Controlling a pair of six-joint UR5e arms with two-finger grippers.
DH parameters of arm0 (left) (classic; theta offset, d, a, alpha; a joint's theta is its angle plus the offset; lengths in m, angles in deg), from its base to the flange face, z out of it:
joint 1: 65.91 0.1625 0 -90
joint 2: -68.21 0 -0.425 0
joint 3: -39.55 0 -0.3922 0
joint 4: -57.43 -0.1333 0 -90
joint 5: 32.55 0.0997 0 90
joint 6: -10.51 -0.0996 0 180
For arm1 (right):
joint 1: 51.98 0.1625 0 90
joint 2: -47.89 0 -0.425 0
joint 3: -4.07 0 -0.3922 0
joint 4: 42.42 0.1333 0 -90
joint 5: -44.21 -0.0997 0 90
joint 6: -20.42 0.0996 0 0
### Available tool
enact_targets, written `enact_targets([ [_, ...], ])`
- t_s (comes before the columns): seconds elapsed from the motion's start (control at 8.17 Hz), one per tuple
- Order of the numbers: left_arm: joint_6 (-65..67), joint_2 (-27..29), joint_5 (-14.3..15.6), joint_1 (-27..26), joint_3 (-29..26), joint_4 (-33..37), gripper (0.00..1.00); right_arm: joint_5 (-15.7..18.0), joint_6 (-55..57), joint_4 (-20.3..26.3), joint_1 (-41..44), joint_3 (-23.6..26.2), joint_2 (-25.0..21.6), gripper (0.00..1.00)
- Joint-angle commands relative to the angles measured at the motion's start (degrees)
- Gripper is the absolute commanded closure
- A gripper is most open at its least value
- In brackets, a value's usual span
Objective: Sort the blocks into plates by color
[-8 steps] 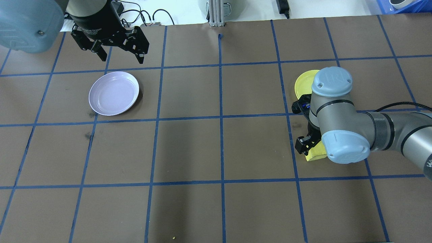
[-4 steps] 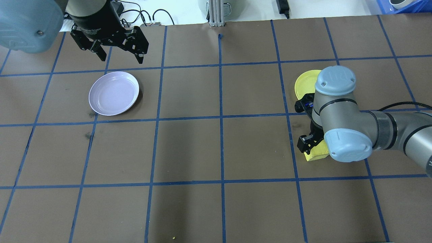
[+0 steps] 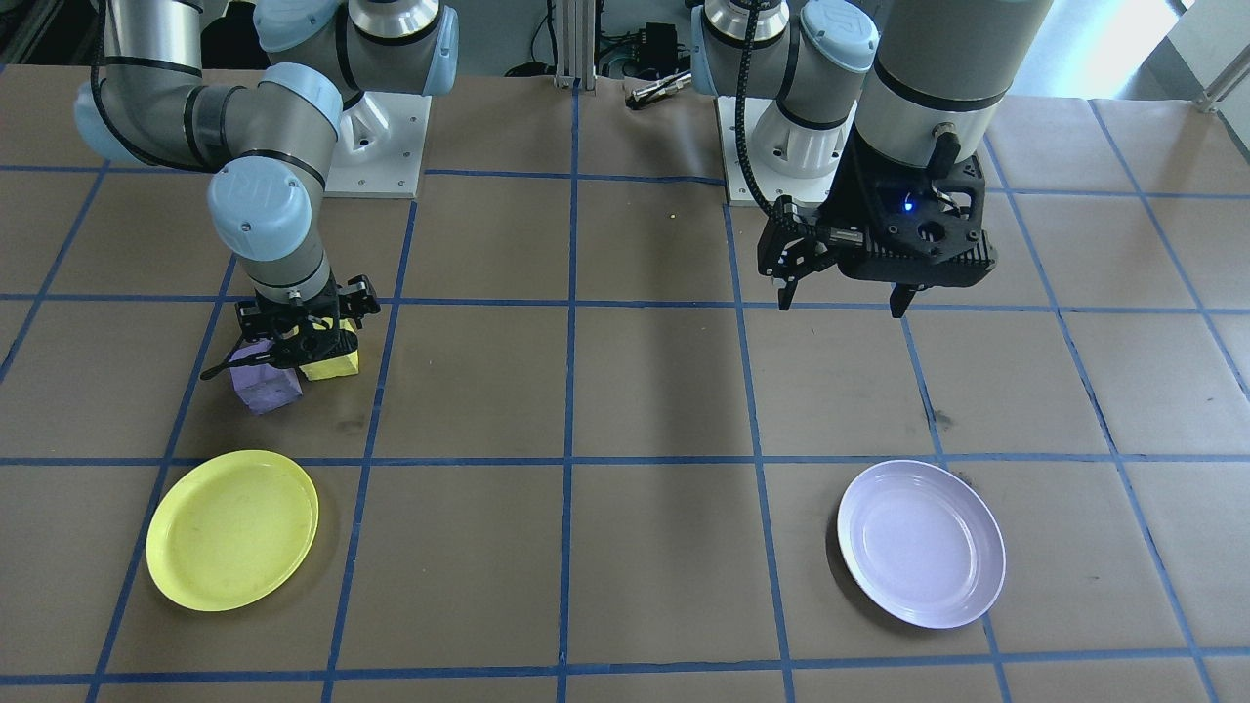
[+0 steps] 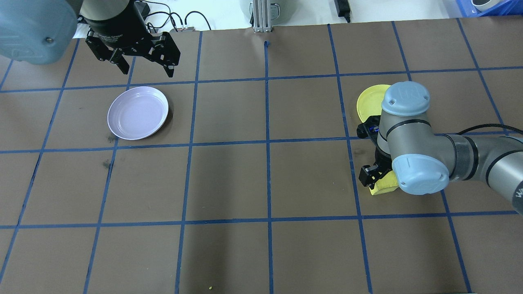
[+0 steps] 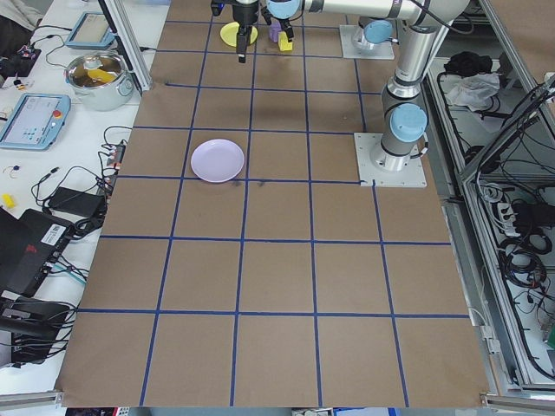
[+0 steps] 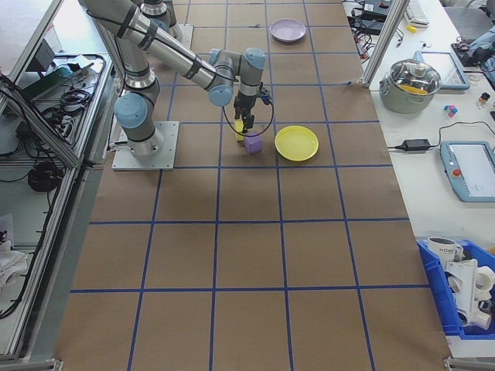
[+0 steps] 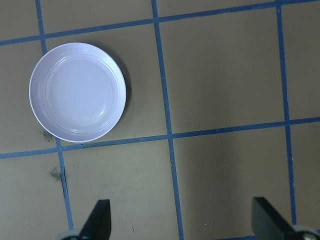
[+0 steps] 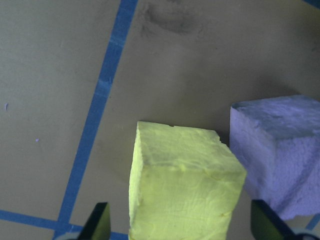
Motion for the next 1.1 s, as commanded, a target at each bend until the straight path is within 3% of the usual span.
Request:
enact_targets([
  [0.0,0.00,-0.04,-0.02,0.00,0.00,0.00,0.00,-0.13,0.27,-0.17,-0.01,0.06,1.84,0.00],
  [0.12,0.09,-0.04,-0.02,0.00,0.00,0.00,0.00,-0.14,0.80,-0.34,-0.01,-0.03,1.94,0.08],
  [0.24,0.00,0.04,-0.02,0.00,0.00,0.00,0.00,-0.14,1.06,-0.43,-0.01,-0.12,1.94,0.23],
  [0.49,0.00,0.04,-0.02,0.00,0.00,0.00,0.00,-0.05,2.82,-0.43,-0.01,-0.21,1.85,0.72],
  [0.61,0.09,0.13,-0.02,0.00,0.00,0.00,0.00,-0.13,3.87,-0.26,-0.01,-0.56,1.85,0.82],
  [0.73,0.00,0.05,-0.02,0.00,0.00,0.00,0.00,-0.22,5.18,0.44,-0.01,-2.12,1.33,0.82],
  [0.86,0.09,0.13,-0.02,0.00,0.00,0.00,0.00,-2.49,5.54,3.49,0.08,-5.45,0.89,0.80],
  [0.98,0.09,0.13,-0.02,0.00,0.00,0.00,0.00,-3.90,8.77,12.05,0.08,-11.92,0.97,0.79],
])
